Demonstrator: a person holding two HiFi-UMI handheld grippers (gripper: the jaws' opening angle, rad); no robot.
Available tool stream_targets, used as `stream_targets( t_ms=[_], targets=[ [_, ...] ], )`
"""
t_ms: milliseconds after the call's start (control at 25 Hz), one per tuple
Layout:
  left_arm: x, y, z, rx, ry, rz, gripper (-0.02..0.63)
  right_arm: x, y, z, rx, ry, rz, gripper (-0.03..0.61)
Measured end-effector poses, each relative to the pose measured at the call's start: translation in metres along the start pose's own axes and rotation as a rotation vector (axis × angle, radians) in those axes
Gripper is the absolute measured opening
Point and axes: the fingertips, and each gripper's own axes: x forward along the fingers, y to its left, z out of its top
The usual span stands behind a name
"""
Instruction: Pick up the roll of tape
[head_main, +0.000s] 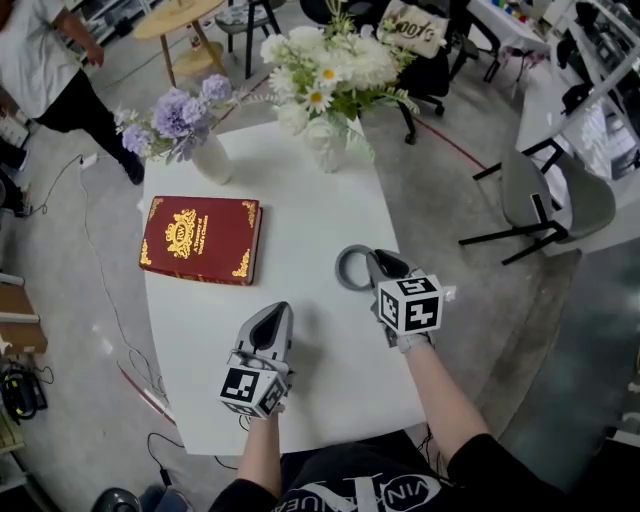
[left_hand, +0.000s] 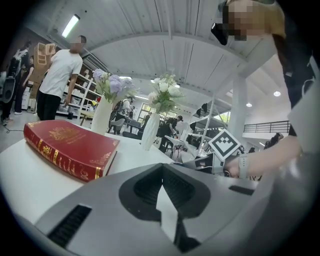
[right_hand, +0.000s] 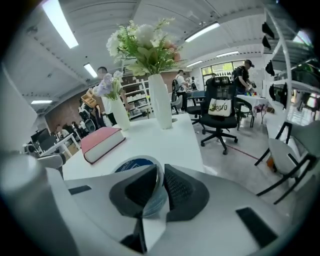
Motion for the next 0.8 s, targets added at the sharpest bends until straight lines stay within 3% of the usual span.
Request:
stream_targets(
  t_ms=[360, 800],
  targets=[
    [-0.015, 0.001, 0.001, 0.003, -0.007, 0.018, 0.002, -0.016, 0.009, 0.005, -0.106, -0.07, 0.007, 0.054],
    [-0.034, 0.007, 0.019, 0.009, -0.059, 0.048, 0.002, -0.058, 0.035, 0.03, -0.131, -0.187, 0.081, 0.054]
  ],
)
